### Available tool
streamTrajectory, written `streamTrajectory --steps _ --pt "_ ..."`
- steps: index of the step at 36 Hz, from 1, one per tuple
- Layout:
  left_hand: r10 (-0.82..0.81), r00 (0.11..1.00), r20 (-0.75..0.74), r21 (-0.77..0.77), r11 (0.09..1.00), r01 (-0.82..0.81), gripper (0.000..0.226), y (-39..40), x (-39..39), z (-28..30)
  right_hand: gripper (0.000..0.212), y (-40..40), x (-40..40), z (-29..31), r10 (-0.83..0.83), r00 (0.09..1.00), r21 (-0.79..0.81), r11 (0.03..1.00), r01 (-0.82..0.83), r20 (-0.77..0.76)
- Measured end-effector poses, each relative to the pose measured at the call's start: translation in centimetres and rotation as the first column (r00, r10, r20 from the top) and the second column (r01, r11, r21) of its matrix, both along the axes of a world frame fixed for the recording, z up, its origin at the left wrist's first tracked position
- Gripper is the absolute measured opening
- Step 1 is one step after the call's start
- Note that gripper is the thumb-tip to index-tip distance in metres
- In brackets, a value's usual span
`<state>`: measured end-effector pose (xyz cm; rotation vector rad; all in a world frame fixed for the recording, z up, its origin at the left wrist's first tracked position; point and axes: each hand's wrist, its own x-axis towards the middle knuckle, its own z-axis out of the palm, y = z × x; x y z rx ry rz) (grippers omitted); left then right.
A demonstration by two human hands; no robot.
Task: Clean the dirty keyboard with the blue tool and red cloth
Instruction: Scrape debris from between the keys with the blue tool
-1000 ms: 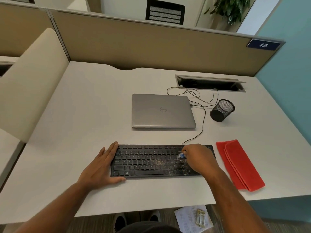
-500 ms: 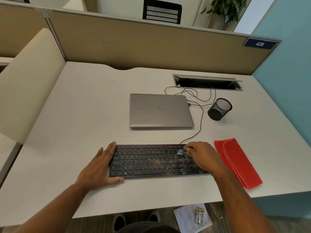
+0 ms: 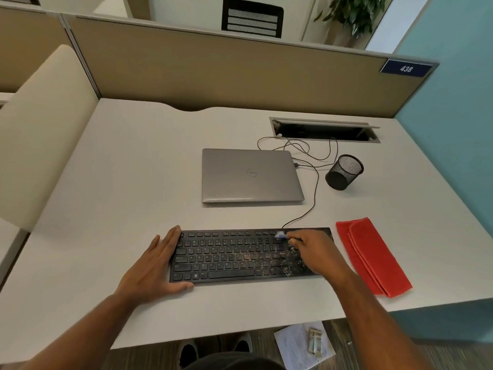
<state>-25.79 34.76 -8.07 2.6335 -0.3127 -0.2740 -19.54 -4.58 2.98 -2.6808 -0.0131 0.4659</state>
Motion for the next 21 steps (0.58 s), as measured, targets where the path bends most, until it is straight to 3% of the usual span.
streamTrajectory --steps 6,11,16,21 --pt "-0.003 1.0 0.005 0.005 1.0 0.003 0.138 0.0 0.0 -0.1 0.023 -0.9 -0.1 0.1 0.013 0.995 0.012 1.0 -0.011 -0.095" --pt "0.005 1.0 -0.006 0.004 1.0 -0.005 0.138 0.0 0.0 -0.2 0.025 -1.1 -0.3 -0.3 -0.035 0.999 0.041 0.999 0.034 0.028" --pt "0.012 1.0 -0.001 0.011 1.0 -0.012 0.137 0.0 -0.1 -0.1 0.024 -0.7 -0.5 -0.3 0.045 0.998 -0.045 0.998 -0.047 -0.044" --pt "0.025 1.0 -0.002 0.006 1.0 -0.025 0.138 -0.2 -0.1 0.2 0.026 1.6 -0.7 0.7 0.055 0.997 0.087 0.994 -0.059 0.049"
